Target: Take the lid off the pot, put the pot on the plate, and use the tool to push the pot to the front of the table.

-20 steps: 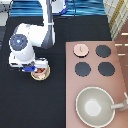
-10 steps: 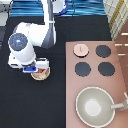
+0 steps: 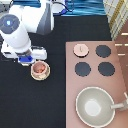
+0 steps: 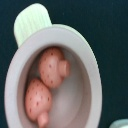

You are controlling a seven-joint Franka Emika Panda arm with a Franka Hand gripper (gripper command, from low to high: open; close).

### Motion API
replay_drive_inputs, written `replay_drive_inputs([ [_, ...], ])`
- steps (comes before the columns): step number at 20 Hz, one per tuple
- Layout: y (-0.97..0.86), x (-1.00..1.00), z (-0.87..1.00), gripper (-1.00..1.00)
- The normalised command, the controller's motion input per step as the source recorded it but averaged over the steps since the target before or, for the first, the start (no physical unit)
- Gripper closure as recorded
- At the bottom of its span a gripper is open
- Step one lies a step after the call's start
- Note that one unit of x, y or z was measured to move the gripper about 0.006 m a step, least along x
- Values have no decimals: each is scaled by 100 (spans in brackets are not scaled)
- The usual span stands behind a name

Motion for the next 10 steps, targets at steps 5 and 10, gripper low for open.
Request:
replay_drive_inputs([
  [5,-25,-79,19,-100],
  [10,-53,-73,-1,-100],
])
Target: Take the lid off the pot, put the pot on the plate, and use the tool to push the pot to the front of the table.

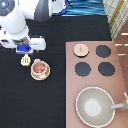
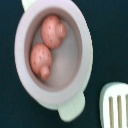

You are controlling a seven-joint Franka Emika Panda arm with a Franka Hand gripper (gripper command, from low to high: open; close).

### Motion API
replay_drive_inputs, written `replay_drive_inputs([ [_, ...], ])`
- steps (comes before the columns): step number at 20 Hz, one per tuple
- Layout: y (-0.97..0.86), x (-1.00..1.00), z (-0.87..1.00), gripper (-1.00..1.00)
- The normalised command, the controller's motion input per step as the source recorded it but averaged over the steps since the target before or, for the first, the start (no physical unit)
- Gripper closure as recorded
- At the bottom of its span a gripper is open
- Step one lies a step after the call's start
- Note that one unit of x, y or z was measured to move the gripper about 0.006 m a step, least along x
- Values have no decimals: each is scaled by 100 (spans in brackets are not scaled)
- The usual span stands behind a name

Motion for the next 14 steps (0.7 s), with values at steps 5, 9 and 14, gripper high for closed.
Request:
replay_drive_inputs([
  [5,-60,-70,-9,-100],
  [9,-63,-69,-12,-100],
  [14,-56,-71,-21,-100],
])
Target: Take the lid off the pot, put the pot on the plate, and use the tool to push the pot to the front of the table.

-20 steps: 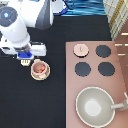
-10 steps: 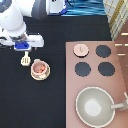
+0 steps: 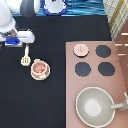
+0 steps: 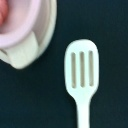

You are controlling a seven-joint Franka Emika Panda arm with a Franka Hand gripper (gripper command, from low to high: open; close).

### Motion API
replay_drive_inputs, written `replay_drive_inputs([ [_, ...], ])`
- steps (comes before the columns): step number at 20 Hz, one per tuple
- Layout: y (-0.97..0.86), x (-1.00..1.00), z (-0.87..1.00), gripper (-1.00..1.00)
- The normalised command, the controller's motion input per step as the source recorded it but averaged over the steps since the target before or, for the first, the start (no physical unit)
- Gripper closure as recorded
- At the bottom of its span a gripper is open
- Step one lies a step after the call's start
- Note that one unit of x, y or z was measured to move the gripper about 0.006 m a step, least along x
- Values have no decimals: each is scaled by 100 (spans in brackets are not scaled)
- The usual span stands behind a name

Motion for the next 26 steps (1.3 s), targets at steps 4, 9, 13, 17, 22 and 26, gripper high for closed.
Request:
replay_drive_inputs([
  [4,-23,-80,-41,-100],
  [9,5,-87,-75,-100],
  [13,34,-58,-75,-100],
  [17,15,-23,-67,-100],
  [22,-5,1,-30,-100],
  [26,-17,1,-33,-100],
])
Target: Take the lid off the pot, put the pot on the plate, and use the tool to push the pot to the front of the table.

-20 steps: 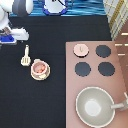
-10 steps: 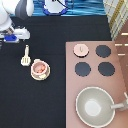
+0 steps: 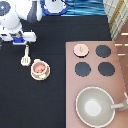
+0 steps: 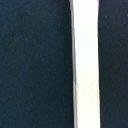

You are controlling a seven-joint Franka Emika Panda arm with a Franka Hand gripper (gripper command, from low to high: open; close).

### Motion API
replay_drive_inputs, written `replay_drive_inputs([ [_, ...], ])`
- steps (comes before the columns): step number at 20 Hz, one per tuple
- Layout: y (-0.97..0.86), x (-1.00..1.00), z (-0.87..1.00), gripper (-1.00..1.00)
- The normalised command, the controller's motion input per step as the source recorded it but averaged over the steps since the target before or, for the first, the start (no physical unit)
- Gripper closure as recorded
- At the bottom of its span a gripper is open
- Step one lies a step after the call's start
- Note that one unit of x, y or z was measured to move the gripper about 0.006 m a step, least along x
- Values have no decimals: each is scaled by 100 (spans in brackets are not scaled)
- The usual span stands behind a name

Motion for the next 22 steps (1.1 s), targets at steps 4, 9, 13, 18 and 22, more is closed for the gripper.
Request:
replay_drive_inputs([
  [4,0,14,-27,-100],
  [9,6,30,-27,-100],
  [13,0,14,-43,-100],
  [18,-8,-15,-46,-100],
  [22,-25,-52,-13,-100],
])
